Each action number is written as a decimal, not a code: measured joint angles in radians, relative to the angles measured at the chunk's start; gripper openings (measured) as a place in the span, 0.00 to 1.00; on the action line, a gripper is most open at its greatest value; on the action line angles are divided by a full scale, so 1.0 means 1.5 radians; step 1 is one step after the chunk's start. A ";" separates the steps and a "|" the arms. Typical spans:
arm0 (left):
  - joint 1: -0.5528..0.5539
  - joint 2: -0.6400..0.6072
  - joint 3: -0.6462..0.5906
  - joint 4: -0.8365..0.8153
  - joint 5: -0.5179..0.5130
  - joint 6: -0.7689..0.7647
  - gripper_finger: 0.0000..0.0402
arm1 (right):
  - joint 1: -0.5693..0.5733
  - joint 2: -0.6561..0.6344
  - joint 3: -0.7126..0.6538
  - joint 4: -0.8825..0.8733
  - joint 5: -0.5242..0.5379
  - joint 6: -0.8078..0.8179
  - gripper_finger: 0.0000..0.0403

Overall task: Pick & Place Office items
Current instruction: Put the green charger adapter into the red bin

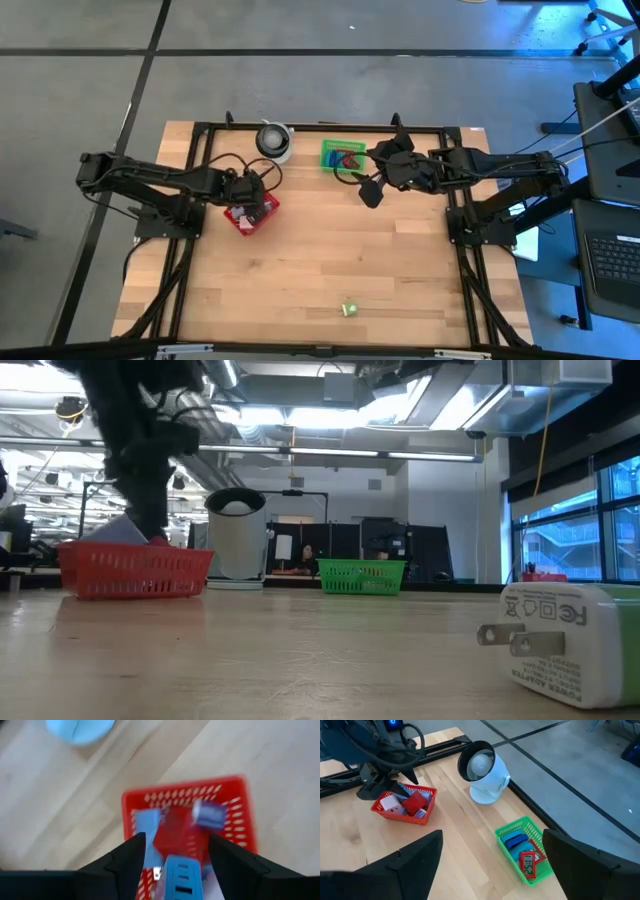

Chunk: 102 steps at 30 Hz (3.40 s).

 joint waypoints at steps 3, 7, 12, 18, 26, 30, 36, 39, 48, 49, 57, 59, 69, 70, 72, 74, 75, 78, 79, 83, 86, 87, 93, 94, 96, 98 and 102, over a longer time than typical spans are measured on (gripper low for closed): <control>0.000 0.000 0.035 0.002 -0.001 0.045 0.54 | 0.000 0.000 0.000 0.000 -0.002 0.000 0.86; 0.000 0.000 0.085 0.007 -0.007 0.070 0.54 | 0.000 0.000 0.000 0.000 -0.002 0.007 0.86; 0.000 0.000 0.125 0.028 -0.010 0.068 0.54 | 0.000 0.000 0.000 0.000 -0.030 0.054 0.86; 0.000 0.000 0.127 0.093 -0.007 0.062 0.54 | 0.011 0.005 0.001 0.000 -0.122 0.082 0.86; -0.001 0.000 0.127 0.132 0.050 -0.031 0.54 | 0.072 0.035 0.001 -0.023 -0.142 0.085 0.86; -0.002 0.000 0.127 0.132 0.088 -0.058 0.54 | 0.109 0.060 0.001 -0.031 -0.143 0.085 0.86; -0.026 0.000 0.127 0.132 0.112 -0.126 0.54 | 0.167 0.124 0.001 -0.030 -0.177 0.053 0.86; -0.047 0.000 0.127 0.132 0.097 -0.126 0.54 | 0.194 0.168 0.001 -0.029 -0.178 0.032 0.86; -0.114 0.000 0.127 0.132 0.014 -0.183 0.53 | 0.262 0.322 0.001 -0.001 -0.271 -0.026 0.86; -0.121 0.000 0.127 0.132 0.008 -0.190 0.53 | 0.270 0.338 0.000 0.007 -0.291 -0.032 0.86; -0.160 0.000 0.127 0.132 -0.054 -0.220 0.53 | 0.318 0.435 0.000 0.111 -0.366 -0.092 0.86; -0.166 0.000 0.127 0.132 -0.065 -0.227 0.53 | 0.327 0.454 0.000 0.126 -0.365 -0.100 0.86; -0.168 0.000 0.127 0.132 -0.067 -0.278 0.53 | 0.334 0.485 0.000 0.138 -0.358 -0.039 0.77; -0.168 0.000 0.127 0.132 -0.065 -0.280 0.53 | 0.334 0.485 0.000 0.138 -0.353 -0.039 0.74; -0.168 0.000 0.127 0.132 -0.062 -0.285 0.53 | 0.334 0.485 0.000 0.135 -0.344 -0.033 0.66; -0.168 0.000 0.127 0.132 -0.062 -0.285 0.53 | 0.333 0.484 0.000 0.136 -0.343 -0.025 0.56; -0.168 0.000 0.127 0.132 -0.062 -0.285 0.53 | 0.333 0.484 0.000 0.136 -0.343 -0.018 0.51; -0.168 0.000 0.127 0.132 -0.062 -0.284 0.53 | 0.331 0.484 0.000 0.136 -0.343 -0.004 0.35; -0.168 0.000 0.127 0.132 -0.062 -0.284 0.53 | 0.330 0.484 0.000 0.136 -0.344 0.002 0.32; -0.168 0.000 0.127 0.132 -0.062 -0.279 0.53 | 0.327 0.484 0.000 0.136 -0.343 0.017 0.33; -0.168 0.000 0.127 0.132 -0.062 -0.271 0.53 | 0.323 0.481 0.000 0.132 -0.343 0.029 0.33; -0.168 0.000 0.127 0.132 -0.062 -0.271 0.53 | 0.320 0.478 0.000 0.124 -0.343 0.034 0.33; -0.168 0.000 0.127 0.132 -0.061 -0.271 0.53 | 0.280 0.431 0.000 0.090 -0.331 0.041 0.33; -0.168 0.000 0.127 0.132 -0.061 -0.271 0.53 | 0.272 0.420 0.000 0.086 -0.317 0.041 0.33; -0.168 0.000 0.127 0.132 -0.061 -0.269 0.53 | 0.255 0.394 0.000 0.079 -0.285 0.041 0.33; -0.168 0.000 0.127 0.132 -0.061 -0.262 0.53 | 0.235 0.365 0.000 0.082 -0.255 0.041 0.33; -0.168 0.000 0.127 0.132 -0.061 -0.259 0.53 | 0.195 0.306 0.000 0.086 -0.190 0.040 0.33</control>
